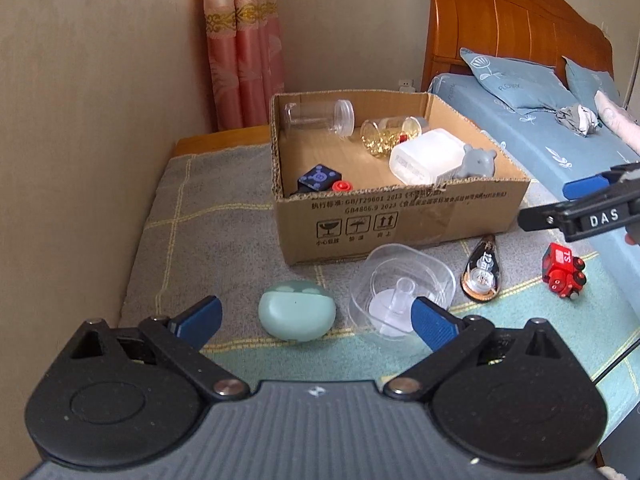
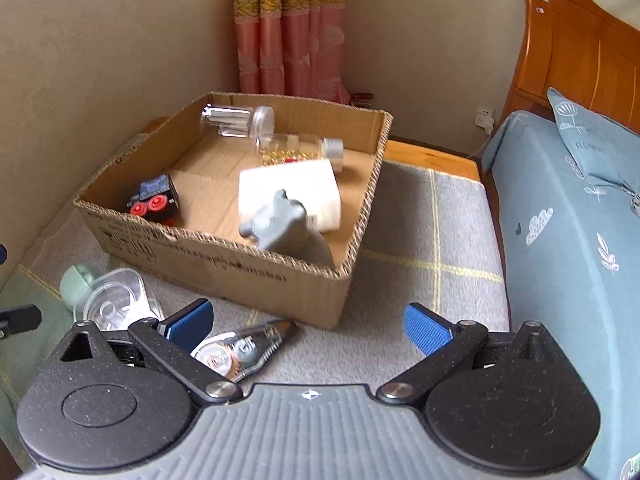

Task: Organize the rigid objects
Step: 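Move left tool to the mint earbud case while right tool approaches the red train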

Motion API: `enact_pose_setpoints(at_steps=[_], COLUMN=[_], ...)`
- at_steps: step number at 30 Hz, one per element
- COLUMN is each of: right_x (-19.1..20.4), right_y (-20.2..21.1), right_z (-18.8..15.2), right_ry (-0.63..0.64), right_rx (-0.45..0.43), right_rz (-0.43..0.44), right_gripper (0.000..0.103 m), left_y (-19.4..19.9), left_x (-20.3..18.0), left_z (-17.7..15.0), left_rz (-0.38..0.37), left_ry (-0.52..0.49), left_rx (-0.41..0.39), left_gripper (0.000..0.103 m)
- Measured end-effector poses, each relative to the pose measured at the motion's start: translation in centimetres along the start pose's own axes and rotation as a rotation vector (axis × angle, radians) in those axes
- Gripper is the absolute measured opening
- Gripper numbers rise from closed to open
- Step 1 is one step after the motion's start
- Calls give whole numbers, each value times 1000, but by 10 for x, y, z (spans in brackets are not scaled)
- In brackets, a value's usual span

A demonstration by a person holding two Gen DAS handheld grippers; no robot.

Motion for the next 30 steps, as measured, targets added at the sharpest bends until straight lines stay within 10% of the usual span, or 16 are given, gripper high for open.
enact_pose_setpoints(at_steps=[20, 30], right_x=[2, 12], right_y=[-9, -9], right_z=[-84, -93], right_ry=[-127, -54], right_rx=[135, 132], right_rz=[147, 78], right_gripper=[103, 103], left_y=[-48, -72], left_x=[21, 22], left_z=[-35, -33], left_rz=[-32, 21], left_ry=[83, 37], left_rx=[112, 110], left_gripper=[100, 102])
Point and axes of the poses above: each gripper's, at about its wrist camera, not at the fingertips, and y roughly against the way its jaws point, x to its left, z to its top, the point moved 8 cm from there along -y, roughly the way its jaws point, and after that the axes turned 10 degrees about z, right-handed, at the moved point
